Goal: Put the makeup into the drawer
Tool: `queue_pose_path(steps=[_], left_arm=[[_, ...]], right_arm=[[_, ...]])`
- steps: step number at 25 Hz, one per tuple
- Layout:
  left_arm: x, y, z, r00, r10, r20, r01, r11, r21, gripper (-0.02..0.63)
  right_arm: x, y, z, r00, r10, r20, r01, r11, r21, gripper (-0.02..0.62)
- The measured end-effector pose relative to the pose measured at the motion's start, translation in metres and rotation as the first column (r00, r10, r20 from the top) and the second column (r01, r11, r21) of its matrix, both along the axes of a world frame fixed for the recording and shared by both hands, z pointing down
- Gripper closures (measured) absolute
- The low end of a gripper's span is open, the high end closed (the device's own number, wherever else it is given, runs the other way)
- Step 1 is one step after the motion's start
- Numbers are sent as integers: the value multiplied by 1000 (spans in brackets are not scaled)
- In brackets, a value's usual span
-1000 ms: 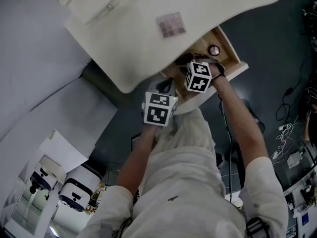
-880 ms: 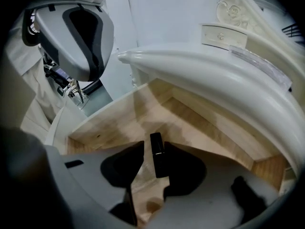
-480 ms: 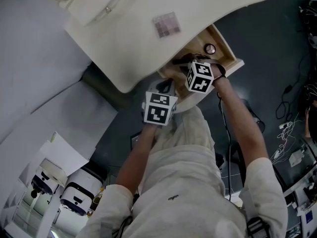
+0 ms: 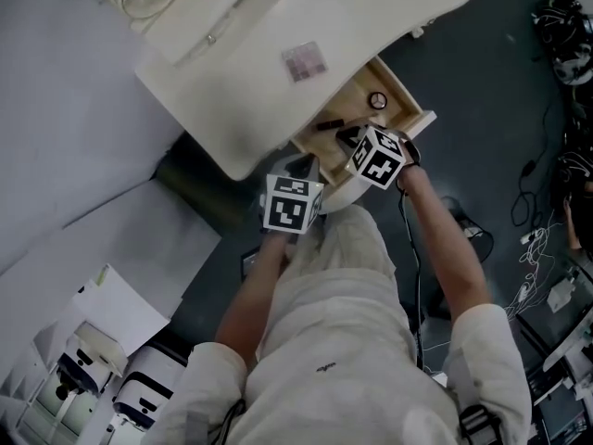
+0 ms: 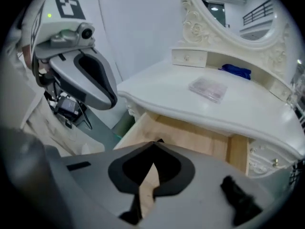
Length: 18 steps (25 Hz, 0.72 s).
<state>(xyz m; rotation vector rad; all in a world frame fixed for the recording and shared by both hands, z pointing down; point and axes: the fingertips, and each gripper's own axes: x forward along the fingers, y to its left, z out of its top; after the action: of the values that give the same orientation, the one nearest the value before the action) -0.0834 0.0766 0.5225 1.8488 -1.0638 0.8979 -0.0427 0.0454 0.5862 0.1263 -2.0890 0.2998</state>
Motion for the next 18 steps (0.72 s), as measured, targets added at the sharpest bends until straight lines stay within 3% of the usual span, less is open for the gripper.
queue_pose_path(steps=[8, 18], left_arm=[[-8, 20, -36, 999, 37, -19, -36, 998, 55, 595], [-15, 65, -69, 993, 75, -90, -66, 993, 100, 595]], right_arm=[[-8, 31, -73, 971, 213, 107, -212, 977, -22, 582], [-14, 86, -149, 845, 469, 257, -467, 881, -72, 583]])
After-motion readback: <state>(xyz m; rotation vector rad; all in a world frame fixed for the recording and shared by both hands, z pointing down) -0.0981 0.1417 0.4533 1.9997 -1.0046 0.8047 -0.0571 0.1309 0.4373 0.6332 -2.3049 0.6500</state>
